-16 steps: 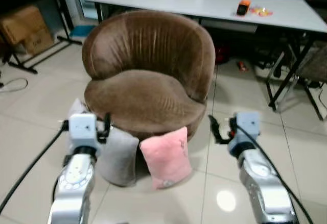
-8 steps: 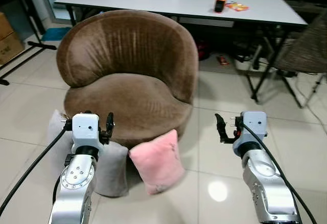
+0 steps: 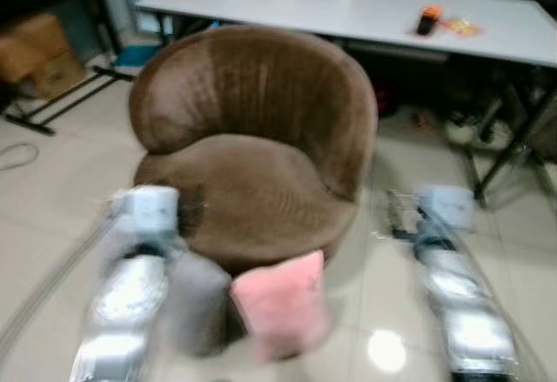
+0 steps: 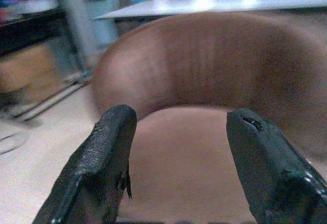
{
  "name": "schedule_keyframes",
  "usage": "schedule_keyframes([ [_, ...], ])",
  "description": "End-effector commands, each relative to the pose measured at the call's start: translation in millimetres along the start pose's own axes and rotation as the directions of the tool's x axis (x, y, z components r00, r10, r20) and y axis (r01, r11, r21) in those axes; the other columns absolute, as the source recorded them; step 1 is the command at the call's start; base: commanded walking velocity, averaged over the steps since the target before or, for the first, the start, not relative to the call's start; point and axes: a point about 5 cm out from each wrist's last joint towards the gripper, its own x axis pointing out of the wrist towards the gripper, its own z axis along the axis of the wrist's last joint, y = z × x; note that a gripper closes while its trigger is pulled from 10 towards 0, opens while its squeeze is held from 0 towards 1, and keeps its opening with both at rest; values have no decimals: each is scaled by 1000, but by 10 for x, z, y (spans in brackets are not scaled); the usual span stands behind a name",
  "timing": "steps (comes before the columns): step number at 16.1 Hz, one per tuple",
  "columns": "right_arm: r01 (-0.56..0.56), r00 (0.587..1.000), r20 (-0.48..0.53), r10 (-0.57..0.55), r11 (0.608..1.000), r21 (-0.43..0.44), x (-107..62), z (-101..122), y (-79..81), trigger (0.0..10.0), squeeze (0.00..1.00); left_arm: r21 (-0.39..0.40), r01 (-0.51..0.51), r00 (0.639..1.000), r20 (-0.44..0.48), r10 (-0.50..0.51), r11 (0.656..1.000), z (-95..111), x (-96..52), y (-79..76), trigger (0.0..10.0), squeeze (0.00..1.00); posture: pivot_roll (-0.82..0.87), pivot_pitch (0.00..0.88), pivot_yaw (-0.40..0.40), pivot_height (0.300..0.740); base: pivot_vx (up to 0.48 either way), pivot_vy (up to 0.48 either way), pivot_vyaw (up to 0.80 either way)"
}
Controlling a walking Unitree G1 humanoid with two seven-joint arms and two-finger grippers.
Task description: Move the pillow to the sofa from floor
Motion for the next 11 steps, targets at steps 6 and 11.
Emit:
schedule_keyframes([
  [6, -51, 999, 12, 52, 996, -75, 0, -6, -124, 10000, 0, -20, 35, 999, 27, -34, 999, 78, 33, -130, 10000, 0, -81, 0, -3, 740, 382, 0, 0],
  [11, -50, 999, 18, 50, 998, -25, 25, -5, -87, 10000, 0, -12, 16, 999, 29, -16, 1000, 85, 17, -110, 10000, 0, -67, 0, -16, 740, 351, 0, 480],
])
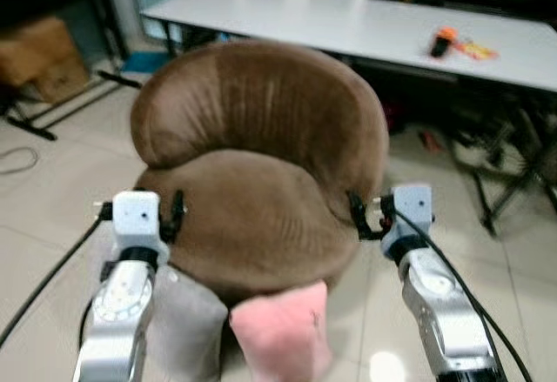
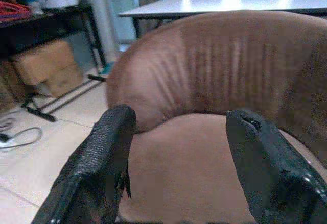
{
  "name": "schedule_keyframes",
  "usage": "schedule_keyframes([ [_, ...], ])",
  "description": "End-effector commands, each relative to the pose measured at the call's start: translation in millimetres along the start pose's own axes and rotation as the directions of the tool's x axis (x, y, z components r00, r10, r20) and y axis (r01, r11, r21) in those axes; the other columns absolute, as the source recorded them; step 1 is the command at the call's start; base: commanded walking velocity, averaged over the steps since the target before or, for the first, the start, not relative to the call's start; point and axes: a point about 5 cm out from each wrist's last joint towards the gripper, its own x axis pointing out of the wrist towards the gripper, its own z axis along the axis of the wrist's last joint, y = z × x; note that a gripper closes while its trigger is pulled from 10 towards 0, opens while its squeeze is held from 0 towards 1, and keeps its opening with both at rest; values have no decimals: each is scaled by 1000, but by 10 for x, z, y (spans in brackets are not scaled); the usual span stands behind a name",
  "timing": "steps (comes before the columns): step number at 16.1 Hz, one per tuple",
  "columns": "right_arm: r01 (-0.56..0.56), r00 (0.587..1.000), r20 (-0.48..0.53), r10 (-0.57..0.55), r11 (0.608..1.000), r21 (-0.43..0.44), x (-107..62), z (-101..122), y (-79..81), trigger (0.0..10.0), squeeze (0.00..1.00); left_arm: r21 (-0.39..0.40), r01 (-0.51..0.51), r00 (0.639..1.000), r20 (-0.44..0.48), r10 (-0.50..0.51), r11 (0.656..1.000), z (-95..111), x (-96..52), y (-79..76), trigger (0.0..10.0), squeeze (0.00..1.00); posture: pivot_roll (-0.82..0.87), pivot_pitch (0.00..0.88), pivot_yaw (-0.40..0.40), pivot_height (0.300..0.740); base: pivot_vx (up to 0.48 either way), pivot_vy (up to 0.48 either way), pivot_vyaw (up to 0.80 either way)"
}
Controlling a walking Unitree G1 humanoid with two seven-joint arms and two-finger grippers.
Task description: Move the pillow to the sofa from floor
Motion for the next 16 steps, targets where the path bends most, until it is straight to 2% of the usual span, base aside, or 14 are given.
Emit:
schedule_keyframes([
  [1, 47, 999, -5, -47, 998, 37, -9, -10, -128, 10000, 0, 1, 18, 1000, 9, -18, 1000, 30, 5, -67, 10000, 0, -65, 0, -18, 740, 0, 0, 0],
  [5, 38, 999, -30, -37, 999, 37, -25, -55, -175, 10000, 0, 70, 90, 996, 7, -91, 994, -14, -41, -107, 10000, 0, -70, 0, -12, 725, 0, 0, 0],
  [10, 30, 999, -29, -29, 999, 41, -50, -71, -184, 10000, 0, 52, 107, 994, 12, -107, 993, -30, -45, -114, 10000, 0, -75, 0, -9, 675, 0, 0, 0],
  [13, 25, 999, -30, -24, 999, 45, -51, -73, -166, 10000, 0, -2, 113, 994, -13, -113, 994, -59, -64, -128, 10000, 0, -73, 0, -13, 640, 0, 0, 0],
  [16, 22, 999, -35, -20, 999, 43, -43, -80, -143, 10000, 0, 5, 97, 995, -14, -97, 995, -59, -64, -103, 10000, 0, -70, 0, -15, 610, 0, 0, 0],
])
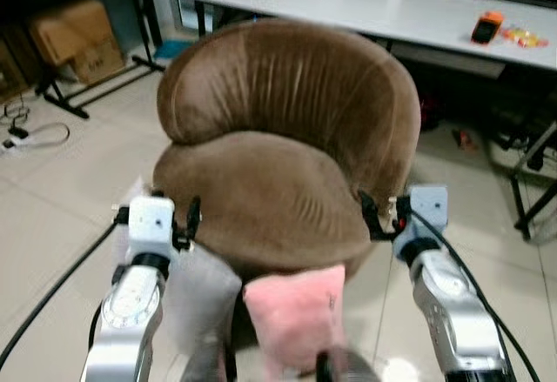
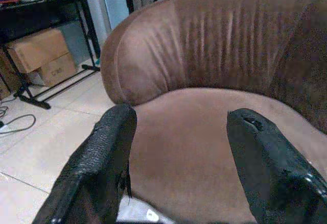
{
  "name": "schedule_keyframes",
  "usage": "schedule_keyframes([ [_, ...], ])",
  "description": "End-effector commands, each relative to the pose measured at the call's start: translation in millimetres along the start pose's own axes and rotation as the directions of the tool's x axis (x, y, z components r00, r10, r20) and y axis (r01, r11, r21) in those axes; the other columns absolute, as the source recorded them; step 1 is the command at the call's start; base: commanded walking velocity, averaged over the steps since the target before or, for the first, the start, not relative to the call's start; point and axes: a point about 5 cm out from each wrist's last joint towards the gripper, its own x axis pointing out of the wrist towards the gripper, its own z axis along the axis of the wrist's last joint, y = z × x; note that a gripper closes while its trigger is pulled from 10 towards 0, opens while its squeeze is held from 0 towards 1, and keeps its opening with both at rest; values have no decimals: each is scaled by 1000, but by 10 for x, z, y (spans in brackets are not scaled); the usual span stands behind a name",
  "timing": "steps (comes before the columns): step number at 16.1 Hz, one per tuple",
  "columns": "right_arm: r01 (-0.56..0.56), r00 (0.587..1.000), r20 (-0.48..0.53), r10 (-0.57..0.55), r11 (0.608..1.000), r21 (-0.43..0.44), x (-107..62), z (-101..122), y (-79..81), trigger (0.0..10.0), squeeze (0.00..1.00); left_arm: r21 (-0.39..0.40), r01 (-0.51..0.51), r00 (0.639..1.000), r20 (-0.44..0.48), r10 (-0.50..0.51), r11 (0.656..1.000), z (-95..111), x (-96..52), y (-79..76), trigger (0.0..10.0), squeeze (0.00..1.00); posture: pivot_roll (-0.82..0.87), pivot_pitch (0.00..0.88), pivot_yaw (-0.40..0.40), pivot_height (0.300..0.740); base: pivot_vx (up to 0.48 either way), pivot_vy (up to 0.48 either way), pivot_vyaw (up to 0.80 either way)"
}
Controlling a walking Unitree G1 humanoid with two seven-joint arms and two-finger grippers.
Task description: Move the pillow to the sofa from floor
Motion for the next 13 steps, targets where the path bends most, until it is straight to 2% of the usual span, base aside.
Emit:
schedule_keyframes([
  [1, 6, 1000, -11, -6, 1000, 1, 4, -13, -10, 10000, 0, 32, -7, 1000, -5, 7, 999, -11, -2, 21, 10000, 0, -70, 0, -15, 600, 0, 0, 0],
  [3, 11, 1000, -11, -11, 1000, 0, 11, -14, -4, 10000, 0, 43, -18, 1000, -6, 19, 999, -22, 4, 28, 10000, 0, -70, 0, -14, 575, 0, 0, 0],
  [9, 18, 1000, -12, -18, 1000, -6, 28, -13, 8, 10000, 0, 39, -26, 999, 23, 25, 999, -2, 23, 44, 10000, 0, -70, 0, -15, 575, 0, 0, 0],
  [13, 35, 999, -15, -35, 999, -10, 45, -14, -8, 10000, 0, 32, -22, 999, 25, 21, 999, -9, 27, 37, 10000, 0, -69, 0, -19, 575, 324, 0, 0],
])
